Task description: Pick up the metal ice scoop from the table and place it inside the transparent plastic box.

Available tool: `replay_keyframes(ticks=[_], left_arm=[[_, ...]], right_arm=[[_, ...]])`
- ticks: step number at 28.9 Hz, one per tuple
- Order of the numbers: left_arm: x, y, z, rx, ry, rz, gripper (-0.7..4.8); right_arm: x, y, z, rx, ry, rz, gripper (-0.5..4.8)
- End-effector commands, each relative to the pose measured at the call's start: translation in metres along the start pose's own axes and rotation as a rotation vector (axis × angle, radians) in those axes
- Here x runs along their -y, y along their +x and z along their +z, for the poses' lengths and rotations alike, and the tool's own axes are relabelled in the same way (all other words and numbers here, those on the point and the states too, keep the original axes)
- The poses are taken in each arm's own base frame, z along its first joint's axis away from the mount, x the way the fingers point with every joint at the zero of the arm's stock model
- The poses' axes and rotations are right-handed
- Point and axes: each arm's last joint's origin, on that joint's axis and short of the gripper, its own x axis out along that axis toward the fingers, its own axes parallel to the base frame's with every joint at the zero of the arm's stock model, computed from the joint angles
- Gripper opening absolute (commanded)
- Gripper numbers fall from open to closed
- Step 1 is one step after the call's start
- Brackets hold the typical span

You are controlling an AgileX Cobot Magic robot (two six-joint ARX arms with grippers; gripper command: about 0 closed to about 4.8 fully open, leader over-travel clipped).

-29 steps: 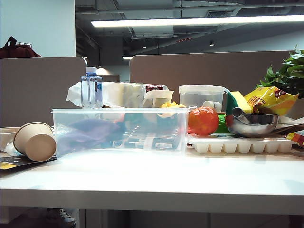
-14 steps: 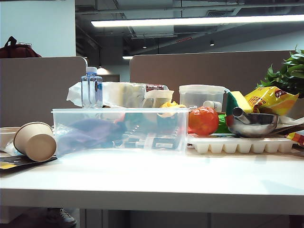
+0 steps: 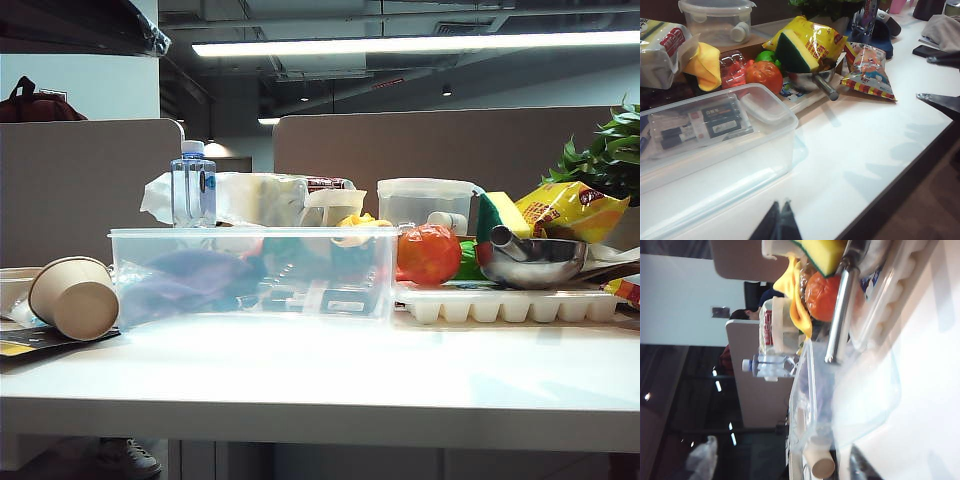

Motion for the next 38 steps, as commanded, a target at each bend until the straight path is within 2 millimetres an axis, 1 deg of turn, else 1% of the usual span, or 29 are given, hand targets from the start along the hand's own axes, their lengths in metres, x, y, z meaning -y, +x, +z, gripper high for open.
replay_keyframes(ticks=[1,2,3,4,5,6,7,8,10,12,14,16,17,18,19,20,22,23,24,27,30,34,37,38], left_arm=[[0.0,0.0,0.002,0.014,0.001,-0.005,-0.05],[0.0,0.0,0.002,0.014,0.001,-0.006,-0.05],[0.0,0.0,0.002,0.013,0.001,-0.005,-0.05],[0.0,0.0,0.002,0.014,0.001,-0.005,-0.05],[0.0,0.0,0.002,0.014,0.001,-0.005,-0.05],[0.0,0.0,0.002,0.014,0.001,-0.005,-0.05],[0.0,0.0,0.002,0.014,0.001,-0.005,-0.05],[0.0,0.0,0.002,0.014,0.001,-0.005,-0.05],[0.0,0.0,0.002,0.014,0.001,-0.005,-0.05],[0.0,0.0,0.002,0.014,0.001,-0.005,-0.05],[0.0,0.0,0.002,0.014,0.001,-0.005,-0.05],[0.0,0.0,0.002,0.014,0.001,-0.005,-0.05],[0.0,0.0,0.002,0.014,0.001,-0.005,-0.05],[0.0,0.0,0.002,0.014,0.001,-0.005,-0.05],[0.0,0.0,0.002,0.014,0.001,-0.005,-0.05],[0.0,0.0,0.002,0.014,0.001,-0.005,-0.05],[0.0,0.0,0.002,0.013,0.001,-0.005,-0.05],[0.0,0.0,0.002,0.014,0.001,-0.005,-0.05],[0.0,0.0,0.002,0.013,0.001,-0.005,-0.05],[0.0,0.0,0.002,0.013,0.001,-0.005,-0.05],[0.0,0.0,0.002,0.013,0.001,-0.005,-0.05],[0.0,0.0,0.002,0.013,0.001,-0.005,-0.05],[0.0,0.0,0.002,0.012,0.001,-0.005,-0.05],[0.0,0.0,0.002,0.013,0.001,-0.005,-0.05]], right_arm=[[-0.023,0.017,0.007,0.006,-0.036,-0.009,3.39],[-0.03,0.029,0.011,-0.004,-0.047,-0.031,3.39],[-0.033,0.038,0.014,-0.018,-0.051,-0.047,3.39],[-0.037,0.053,0.019,-0.058,-0.051,-0.075,3.39],[-0.038,0.064,0.022,-0.088,-0.061,-0.095,3.38],[-0.036,0.081,0.027,-0.136,-0.054,-0.131,3.38],[-0.035,0.092,0.03,-0.172,-0.038,-0.148,3.38],[-0.032,0.109,0.034,-0.23,-0.022,-0.164,3.37],[-0.025,0.132,0.04,-0.292,-0.012,-0.19,3.37],[-0.015,0.148,0.045,-0.296,0.007,-0.237,3.37],[-0.009,0.155,0.048,-0.286,0.015,-0.258,3.37],[-0.006,0.165,0.051,-0.28,0.019,-0.272,3.2],[-0.005,0.17,0.053,-0.28,0.022,-0.277,2.58],[-0.005,0.172,0.054,-0.28,0.022,-0.278,2.31],[-0.006,0.176,0.055,-0.269,0.02,-0.28,1.88],[-0.006,0.177,0.056,-0.264,0.017,-0.278,1.71],[-0.01,0.182,0.058,-0.259,0.011,-0.267,0.97],[-0.013,0.183,0.058,-0.265,0.007,-0.257,0.3],[-0.015,0.184,0.058,-0.27,0.004,-0.248,0.01],[-0.022,0.187,0.059,-0.284,-0.01,-0.191,-0.06],[-0.03,0.188,0.06,-0.282,0.069,-0.126,-0.06],[-0.046,0.189,0.061,-0.269,0.258,-0.007,-0.06],[-0.056,0.191,0.058,-0.233,0.482,0.053,-0.06],[-0.057,0.191,0.057,-0.22,0.518,0.07,-0.06]])
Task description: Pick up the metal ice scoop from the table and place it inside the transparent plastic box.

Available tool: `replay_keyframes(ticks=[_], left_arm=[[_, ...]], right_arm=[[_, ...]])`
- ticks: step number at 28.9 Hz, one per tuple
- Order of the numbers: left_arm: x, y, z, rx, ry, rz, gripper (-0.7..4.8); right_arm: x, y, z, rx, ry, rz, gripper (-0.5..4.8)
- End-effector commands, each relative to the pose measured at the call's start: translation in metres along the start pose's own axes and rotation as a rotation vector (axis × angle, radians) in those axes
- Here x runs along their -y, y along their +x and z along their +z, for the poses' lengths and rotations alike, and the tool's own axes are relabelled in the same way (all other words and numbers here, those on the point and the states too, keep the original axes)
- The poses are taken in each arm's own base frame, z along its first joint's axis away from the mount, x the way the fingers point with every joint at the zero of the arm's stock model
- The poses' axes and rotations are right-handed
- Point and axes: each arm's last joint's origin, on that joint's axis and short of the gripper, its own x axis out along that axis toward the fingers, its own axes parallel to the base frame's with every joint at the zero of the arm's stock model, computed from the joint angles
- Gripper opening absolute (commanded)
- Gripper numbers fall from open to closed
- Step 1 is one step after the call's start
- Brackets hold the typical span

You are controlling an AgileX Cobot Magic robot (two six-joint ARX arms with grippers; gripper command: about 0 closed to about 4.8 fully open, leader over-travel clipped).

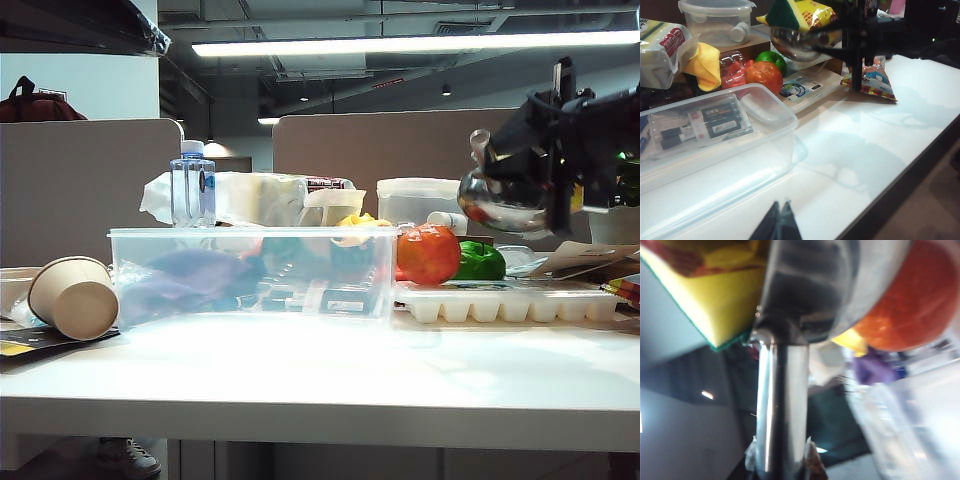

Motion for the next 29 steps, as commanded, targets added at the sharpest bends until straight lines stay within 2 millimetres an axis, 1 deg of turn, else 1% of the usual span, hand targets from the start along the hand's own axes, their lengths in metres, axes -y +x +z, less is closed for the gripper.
replay_keyframes(ticks=[1,4,5,6,7,10,11,14,15,16,18,21,27,29], left_arm=[[0.0,0.0,0.002,0.01,0.001,-0.005,-0.05],[0.0,0.0,0.002,0.009,0.001,-0.005,-0.05],[0.0,0.0,0.002,0.009,0.001,-0.005,-0.05],[0.0,0.0,0.002,0.009,0.001,-0.005,-0.05],[0.0,0.0,0.002,0.01,0.001,-0.005,-0.05],[0.0,0.0,0.002,0.009,0.001,-0.006,-0.05],[0.0,0.0,0.002,0.009,0.001,-0.005,-0.05],[0.0,0.0,0.002,0.009,0.001,-0.005,-0.05],[0.0,0.0,0.002,0.009,0.001,-0.005,-0.05],[0.0,0.0,0.002,0.009,0.001,-0.005,-0.05],[0.0,0.0,0.002,0.009,0.001,-0.005,-0.05],[0.0,0.0,0.002,0.009,0.001,-0.005,-0.05],[0.0,0.0,0.002,0.009,0.001,-0.005,-0.05],[0.0,0.0,0.002,0.009,0.001,-0.005,-0.05]], right_arm=[[-0.015,0.005,-0.014,0.018,0.133,0.163,-0.06],[-0.016,0.011,-0.028,0.062,0.13,0.223,-0.06],[-0.018,0.013,-0.037,0.054,0.121,0.257,-0.06],[-0.019,0.014,-0.041,0.045,0.117,0.272,-0.06],[-0.021,0.016,-0.052,0.028,0.108,0.312,-0.06],[-0.026,0.02,-0.07,0.047,0.116,0.371,-0.06],[-0.031,0.025,-0.079,0.044,0.121,0.395,-0.06],[-0.042,0.035,-0.095,0.022,0.126,0.418,-0.06],[-0.048,0.037,-0.098,0.028,0.129,0.429,-0.06],[-0.048,0.038,-0.098,0.033,0.131,0.42,-0.06],[-0.046,0.039,-0.097,0.044,0.135,0.394,-0.06],[-0.046,0.039,-0.097,0.036,0.133,0.403,-0.06],[-0.046,0.039,-0.103,-0.006,0.127,0.404,-0.06],[-0.046,0.04,-0.108,-0.033,0.125,0.408,-0.06]])
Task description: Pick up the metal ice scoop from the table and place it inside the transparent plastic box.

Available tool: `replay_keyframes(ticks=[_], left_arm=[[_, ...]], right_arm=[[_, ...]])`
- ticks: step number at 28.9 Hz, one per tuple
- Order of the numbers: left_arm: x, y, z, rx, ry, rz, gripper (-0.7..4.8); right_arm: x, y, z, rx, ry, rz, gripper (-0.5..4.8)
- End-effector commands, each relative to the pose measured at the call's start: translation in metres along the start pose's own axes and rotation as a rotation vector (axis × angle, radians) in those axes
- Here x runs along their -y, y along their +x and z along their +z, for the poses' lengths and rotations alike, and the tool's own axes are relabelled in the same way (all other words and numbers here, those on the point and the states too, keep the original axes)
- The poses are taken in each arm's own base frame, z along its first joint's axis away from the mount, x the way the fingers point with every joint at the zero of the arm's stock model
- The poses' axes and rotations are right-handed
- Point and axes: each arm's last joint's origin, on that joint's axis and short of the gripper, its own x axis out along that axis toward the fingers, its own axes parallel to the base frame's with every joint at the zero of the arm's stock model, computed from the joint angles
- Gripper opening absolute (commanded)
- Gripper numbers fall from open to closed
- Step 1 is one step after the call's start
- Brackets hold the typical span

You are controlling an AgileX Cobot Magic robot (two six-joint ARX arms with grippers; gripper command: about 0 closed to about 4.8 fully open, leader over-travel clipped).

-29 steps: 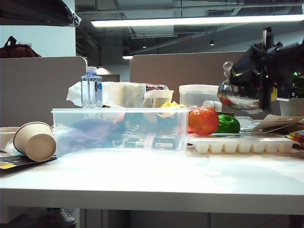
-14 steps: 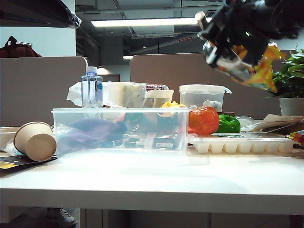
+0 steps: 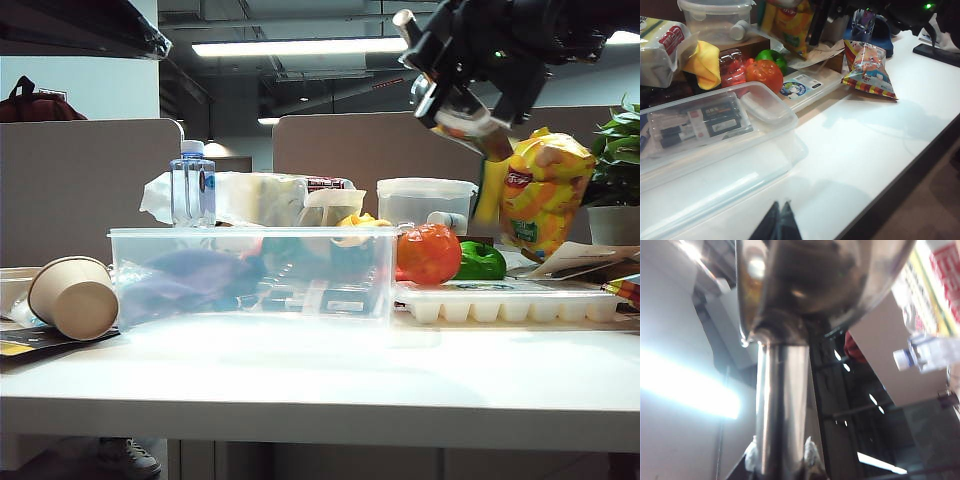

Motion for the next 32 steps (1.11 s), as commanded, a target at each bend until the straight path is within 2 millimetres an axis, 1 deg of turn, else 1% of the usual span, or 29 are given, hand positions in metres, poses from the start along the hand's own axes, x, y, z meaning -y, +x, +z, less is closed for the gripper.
replay_keyframes(ticks=[1,3,7,10,12,15,20,24,27,32], left_arm=[[0.0,0.0,0.002,0.015,0.002,-0.006,-0.05],[0.0,0.0,0.002,0.015,0.002,-0.005,-0.05],[0.0,0.0,0.002,0.015,0.002,-0.005,-0.05],[0.0,0.0,0.002,0.015,0.002,-0.005,-0.05],[0.0,0.0,0.002,0.015,0.002,-0.005,-0.05],[0.0,0.0,0.002,0.015,0.002,-0.006,-0.05],[0.0,-0.001,0.002,0.015,0.002,-0.005,-0.05],[0.0,-0.001,0.002,0.015,0.002,-0.006,-0.05],[0.001,-0.001,0.003,0.016,0.002,-0.006,-0.05],[0.0,-0.003,0.004,0.029,0.002,-0.004,-0.05]], right_arm=[[-0.006,0.001,-0.013,-0.079,0.029,0.046,-0.06],[-0.001,0.001,-0.02,-0.113,0.034,0.026,-0.06],[0.005,0.001,-0.027,-0.188,0.005,-0.035,-0.06],[0.008,0.0,-0.032,-0.325,-0.107,-0.096,-0.06],[0.012,-0.001,-0.032,-0.425,-0.2,-0.172,-0.06],[0.016,0.0,-0.028,-0.522,-0.315,-0.272,-0.06],[0.021,0.004,-0.028,-0.64,-0.518,-0.374,-0.06],[0.015,0.012,-0.032,-0.72,-0.744,-0.422,-0.06],[0.006,0.018,-0.036,-0.772,-0.97,-0.476,-0.06],[-0.012,0.023,-0.043,-0.827,-1.379,-0.634,-0.06]])
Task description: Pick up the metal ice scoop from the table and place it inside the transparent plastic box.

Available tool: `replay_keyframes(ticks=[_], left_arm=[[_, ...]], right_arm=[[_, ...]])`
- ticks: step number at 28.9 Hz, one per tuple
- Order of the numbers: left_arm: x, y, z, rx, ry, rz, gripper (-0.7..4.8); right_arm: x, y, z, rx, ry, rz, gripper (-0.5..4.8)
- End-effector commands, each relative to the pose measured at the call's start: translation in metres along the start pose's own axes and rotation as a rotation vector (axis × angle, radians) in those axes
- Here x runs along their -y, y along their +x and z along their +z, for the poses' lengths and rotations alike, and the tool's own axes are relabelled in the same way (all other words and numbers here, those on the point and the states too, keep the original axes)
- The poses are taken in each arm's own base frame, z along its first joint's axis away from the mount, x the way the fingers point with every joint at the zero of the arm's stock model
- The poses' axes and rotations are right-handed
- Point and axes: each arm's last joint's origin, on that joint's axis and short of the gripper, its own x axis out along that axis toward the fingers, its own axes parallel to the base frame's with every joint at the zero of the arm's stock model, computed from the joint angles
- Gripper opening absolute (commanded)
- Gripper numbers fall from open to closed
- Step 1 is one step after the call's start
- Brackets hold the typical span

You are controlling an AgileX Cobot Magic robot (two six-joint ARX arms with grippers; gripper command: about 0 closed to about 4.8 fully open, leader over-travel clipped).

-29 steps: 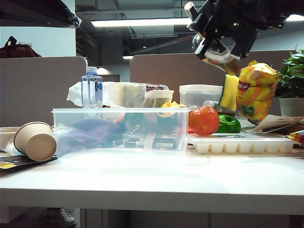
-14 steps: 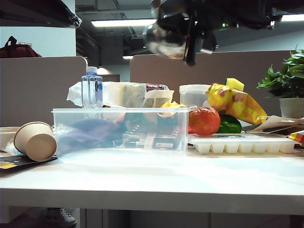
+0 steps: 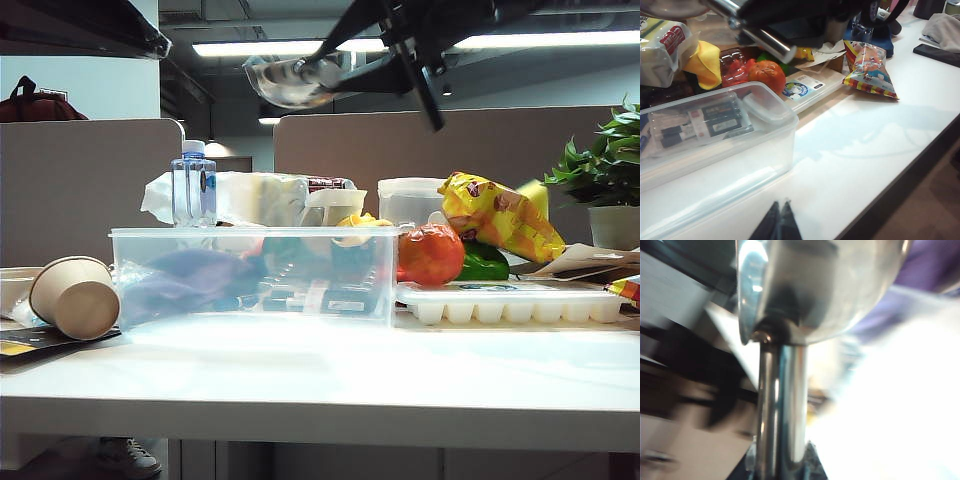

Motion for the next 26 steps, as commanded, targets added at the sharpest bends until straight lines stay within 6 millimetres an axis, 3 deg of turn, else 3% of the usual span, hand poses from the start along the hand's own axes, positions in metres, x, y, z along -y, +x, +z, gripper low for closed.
replay_keyframes(ticks=[1,6,10,17,26], left_arm=[[0.0,-0.003,0.004,0.03,0.002,-0.004,-0.05],[-0.004,-0.005,0.005,0.041,-0.003,0.022,-0.05],[-0.016,-0.006,0.006,0.044,-0.017,0.106,-0.05],[-0.035,-0.016,0.024,0.044,-0.041,0.252,-0.05],[-0.043,-0.023,0.038,0.094,-0.042,0.315,-0.05]], right_arm=[[-0.006,-0.007,0.004,-0.079,-0.283,-0.188,-0.06],[-0.012,-0.012,0.012,-0.179,-0.472,-0.318,-0.06],[-0.005,-0.008,0.011,-0.256,-0.606,-0.418,-0.06],[0.006,0.017,-0.003,-0.405,-0.842,-0.57,-0.06],[0.001,0.038,0.008,-0.322,-0.959,-0.588,-0.06]])
